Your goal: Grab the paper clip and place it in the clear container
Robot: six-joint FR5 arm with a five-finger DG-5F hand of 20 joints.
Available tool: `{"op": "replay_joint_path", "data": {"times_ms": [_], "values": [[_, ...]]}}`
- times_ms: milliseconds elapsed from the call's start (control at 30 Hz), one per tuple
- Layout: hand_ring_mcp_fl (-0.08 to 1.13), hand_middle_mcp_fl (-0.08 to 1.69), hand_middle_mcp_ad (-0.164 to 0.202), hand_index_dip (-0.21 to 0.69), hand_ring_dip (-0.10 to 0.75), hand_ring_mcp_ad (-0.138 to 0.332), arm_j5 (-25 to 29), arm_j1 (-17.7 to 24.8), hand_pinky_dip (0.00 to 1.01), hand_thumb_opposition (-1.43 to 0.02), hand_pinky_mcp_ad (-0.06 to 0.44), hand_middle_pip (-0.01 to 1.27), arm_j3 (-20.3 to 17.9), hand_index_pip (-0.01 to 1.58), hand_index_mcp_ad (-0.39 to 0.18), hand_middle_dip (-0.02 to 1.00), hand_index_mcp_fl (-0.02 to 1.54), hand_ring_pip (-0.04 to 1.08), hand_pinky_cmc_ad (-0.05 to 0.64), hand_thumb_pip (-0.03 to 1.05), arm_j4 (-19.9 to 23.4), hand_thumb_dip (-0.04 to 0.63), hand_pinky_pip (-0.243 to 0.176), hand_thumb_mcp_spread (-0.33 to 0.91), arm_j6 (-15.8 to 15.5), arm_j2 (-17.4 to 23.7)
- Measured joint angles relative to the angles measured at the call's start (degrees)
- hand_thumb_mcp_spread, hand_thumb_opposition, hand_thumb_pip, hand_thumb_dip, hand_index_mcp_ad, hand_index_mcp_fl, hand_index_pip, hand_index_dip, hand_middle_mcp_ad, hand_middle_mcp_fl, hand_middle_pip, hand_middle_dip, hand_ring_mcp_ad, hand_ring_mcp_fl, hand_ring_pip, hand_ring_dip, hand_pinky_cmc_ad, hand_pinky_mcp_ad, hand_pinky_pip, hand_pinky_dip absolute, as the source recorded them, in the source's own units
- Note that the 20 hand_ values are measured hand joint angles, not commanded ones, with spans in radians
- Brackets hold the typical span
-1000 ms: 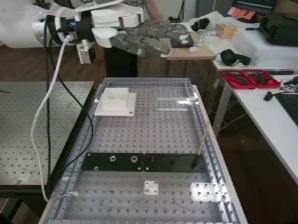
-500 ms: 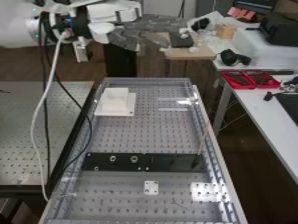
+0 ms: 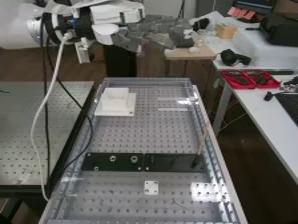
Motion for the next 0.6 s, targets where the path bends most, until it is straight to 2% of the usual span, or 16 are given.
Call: {"op": "replay_joint_path", "data": {"times_ms": [600], "values": [[-0.03, 0.14, 0.035, -0.077, 0.059, 0.140, -0.7, -0.7, 0.35, -0.79, 0.265, 0.16, 0.2, 0.15, -0.120, 0.19, 0.17, 0.08, 0.286, 0.57, 0.7, 0.157, -0.063, 0.17, 0.2, -0.5]]}}
